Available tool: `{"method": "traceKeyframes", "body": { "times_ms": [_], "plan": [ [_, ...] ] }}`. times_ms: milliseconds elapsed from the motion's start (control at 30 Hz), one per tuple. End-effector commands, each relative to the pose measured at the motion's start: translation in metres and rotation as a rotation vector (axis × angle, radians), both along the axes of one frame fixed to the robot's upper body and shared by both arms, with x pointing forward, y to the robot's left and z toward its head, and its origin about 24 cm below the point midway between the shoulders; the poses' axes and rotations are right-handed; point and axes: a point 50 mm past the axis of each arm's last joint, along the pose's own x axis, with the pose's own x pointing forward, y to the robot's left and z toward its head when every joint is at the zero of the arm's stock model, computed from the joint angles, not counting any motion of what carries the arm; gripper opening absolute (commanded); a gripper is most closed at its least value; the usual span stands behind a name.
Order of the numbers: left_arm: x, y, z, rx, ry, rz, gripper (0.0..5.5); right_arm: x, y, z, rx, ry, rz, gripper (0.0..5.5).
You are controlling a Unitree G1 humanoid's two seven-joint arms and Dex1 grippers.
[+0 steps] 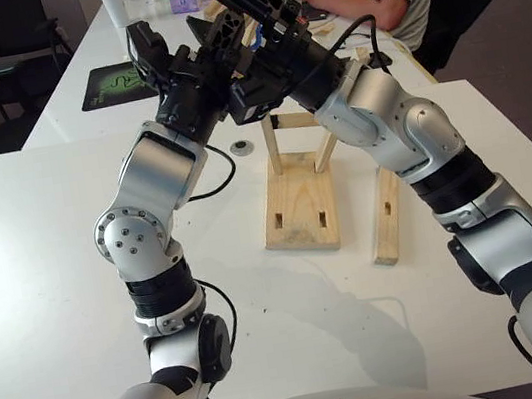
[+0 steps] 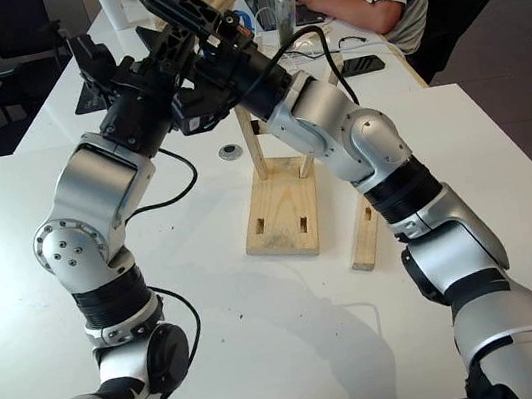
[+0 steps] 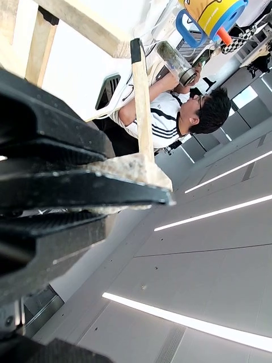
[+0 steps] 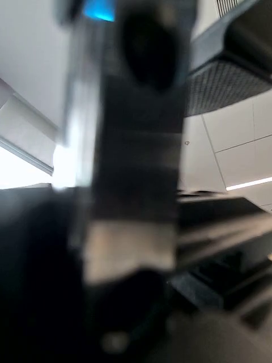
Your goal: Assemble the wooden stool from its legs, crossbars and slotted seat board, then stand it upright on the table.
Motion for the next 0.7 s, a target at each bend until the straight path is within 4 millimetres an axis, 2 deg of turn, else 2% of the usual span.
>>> {"method": "traceKeyframes", "body": {
  "times_ms": [33, 200, 400, 700],
  "plan": [
    [0.000, 0.009, 0.010, -0.023, -0.031, 0.020, 1.02, 0.015, -0.024, -0.003, -0.005, 0.032, -0.104, 3.16],
    [0.003, 0.019, 0.020, -0.062, -0.053, 0.053, 1.02, 0.012, -0.029, -0.026, -0.046, 0.110, -0.081, 3.16],
    [0.004, 0.031, 0.030, -0.086, -0.086, 0.080, 1.02, 0.011, -0.038, -0.036, -0.049, 0.154, -0.092, 3.16],
    [-0.001, 0.017, 0.015, -0.025, -0.032, 0.017, 1.02, 0.019, -0.036, -0.016, -0.007, 0.079, -0.121, 3.16]
  ]
}}
